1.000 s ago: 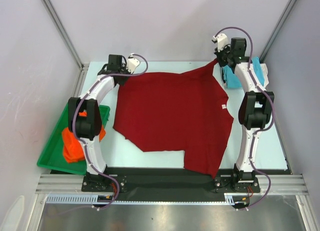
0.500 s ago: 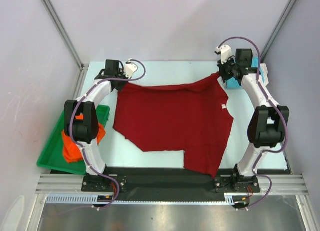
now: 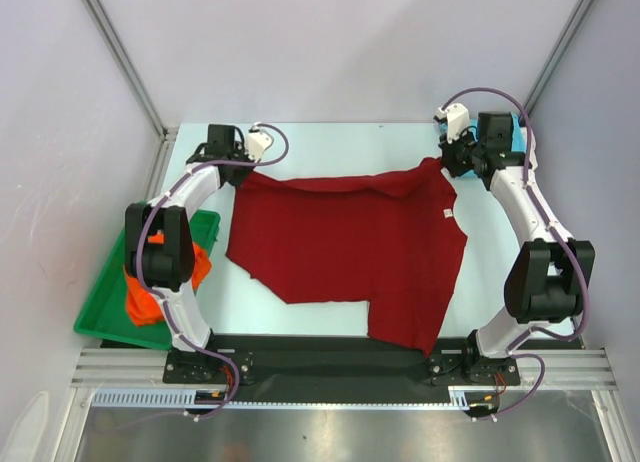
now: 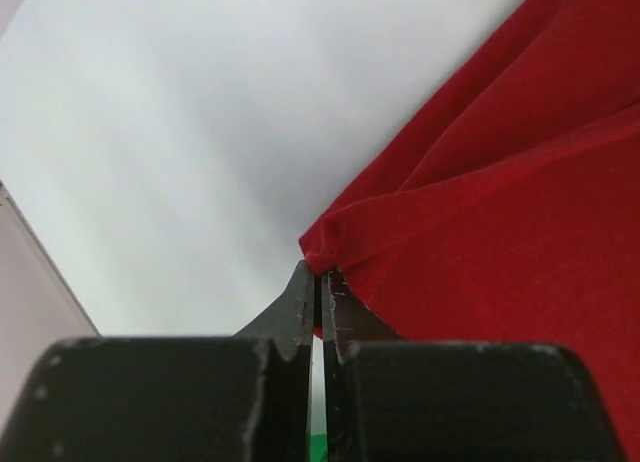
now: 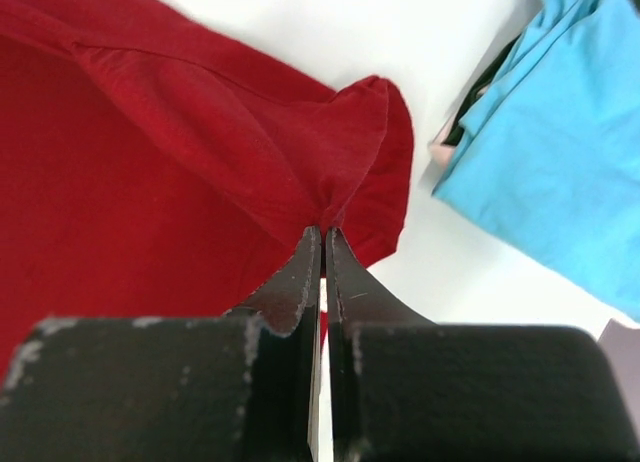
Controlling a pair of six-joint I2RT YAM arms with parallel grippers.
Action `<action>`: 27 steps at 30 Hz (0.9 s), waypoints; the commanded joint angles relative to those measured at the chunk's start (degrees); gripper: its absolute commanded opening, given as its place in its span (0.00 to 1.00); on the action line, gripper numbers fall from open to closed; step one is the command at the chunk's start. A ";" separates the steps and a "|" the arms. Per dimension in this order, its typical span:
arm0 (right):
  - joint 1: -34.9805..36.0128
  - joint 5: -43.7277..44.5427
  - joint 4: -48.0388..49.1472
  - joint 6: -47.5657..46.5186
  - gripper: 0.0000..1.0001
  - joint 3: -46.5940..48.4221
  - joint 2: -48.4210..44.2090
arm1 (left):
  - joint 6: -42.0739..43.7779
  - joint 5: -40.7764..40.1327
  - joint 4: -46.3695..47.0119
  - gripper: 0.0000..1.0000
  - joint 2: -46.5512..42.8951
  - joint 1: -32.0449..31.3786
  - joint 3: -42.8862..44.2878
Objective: Fold and stack the t-shirts
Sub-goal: Fold the tshirt
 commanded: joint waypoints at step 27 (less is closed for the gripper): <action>0.41 -2.99 -1.59 3.24 0.00 -15.00 -13.07 | 0.49 -0.12 1.22 0.00 -1.95 0.75 -11.70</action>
